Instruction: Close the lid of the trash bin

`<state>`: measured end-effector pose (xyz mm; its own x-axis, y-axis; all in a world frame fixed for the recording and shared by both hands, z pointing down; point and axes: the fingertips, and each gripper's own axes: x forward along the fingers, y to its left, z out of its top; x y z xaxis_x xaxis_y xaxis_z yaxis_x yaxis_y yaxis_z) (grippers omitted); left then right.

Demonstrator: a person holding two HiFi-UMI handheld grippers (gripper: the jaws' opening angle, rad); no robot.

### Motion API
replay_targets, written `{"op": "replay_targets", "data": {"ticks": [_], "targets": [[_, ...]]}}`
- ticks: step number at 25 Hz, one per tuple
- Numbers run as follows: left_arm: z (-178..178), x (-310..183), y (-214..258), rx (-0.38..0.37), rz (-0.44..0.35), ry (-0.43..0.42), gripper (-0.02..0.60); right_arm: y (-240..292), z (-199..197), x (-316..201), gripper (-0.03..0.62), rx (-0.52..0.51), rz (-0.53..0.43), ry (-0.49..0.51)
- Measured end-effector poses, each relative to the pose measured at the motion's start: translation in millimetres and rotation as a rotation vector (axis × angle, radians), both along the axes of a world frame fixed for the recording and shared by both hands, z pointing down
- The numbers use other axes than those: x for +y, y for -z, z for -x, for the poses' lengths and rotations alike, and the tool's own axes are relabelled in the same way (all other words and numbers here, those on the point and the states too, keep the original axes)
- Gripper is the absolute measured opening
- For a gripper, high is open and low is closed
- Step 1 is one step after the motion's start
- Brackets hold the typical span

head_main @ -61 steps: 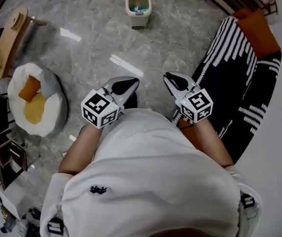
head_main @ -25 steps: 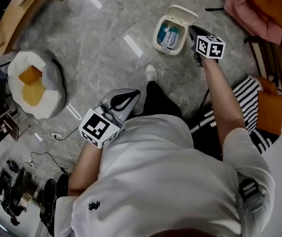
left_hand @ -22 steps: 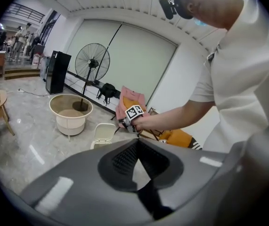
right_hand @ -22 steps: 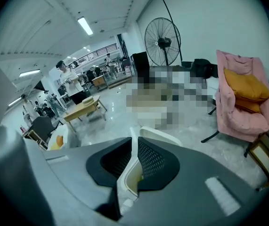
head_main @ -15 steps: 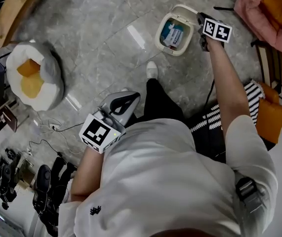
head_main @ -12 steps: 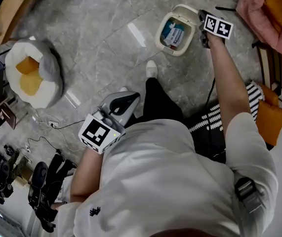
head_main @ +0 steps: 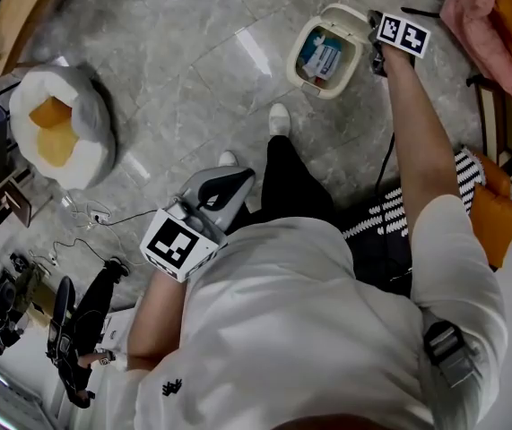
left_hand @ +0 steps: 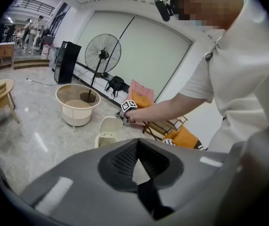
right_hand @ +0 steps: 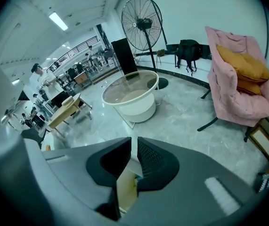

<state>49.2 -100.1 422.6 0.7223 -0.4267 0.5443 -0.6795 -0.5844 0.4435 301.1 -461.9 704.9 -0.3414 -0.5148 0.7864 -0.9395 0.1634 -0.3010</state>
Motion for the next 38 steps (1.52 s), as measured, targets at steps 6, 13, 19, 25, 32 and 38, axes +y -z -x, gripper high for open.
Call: {"op": "replay_targets", "data": {"ticks": [6, 13, 19, 25, 32, 38], "targets": [[-3, -9, -2, -0.003, 0.016, -0.015, 0.055, -9, 3, 15, 0.025, -0.005, 0.027, -0.004], [-10, -8, 5, 0.027, 0.051, -0.039, 0.055, -14, 7, 51, 0.025, -0.003, 0.038, -0.020], [-7, -3, -4, 0.021, 0.022, -0.075, 0.055, -25, 14, 84, 0.025, 0.000, 0.053, -0.014], [-10, -3, 2, 0.036, 0.052, -0.069, 0.055, -37, 20, 117, 0.025, 0.003, 0.073, -0.010], [-3, 0, -3, 0.036, 0.060, -0.077, 0.055, -55, 31, 144, 0.024, 0.008, 0.108, -0.003], [0, 6, -9, 0.040, 0.073, -0.079, 0.055, -73, 42, 171, 0.025, 0.025, 0.149, 0.026]]}}
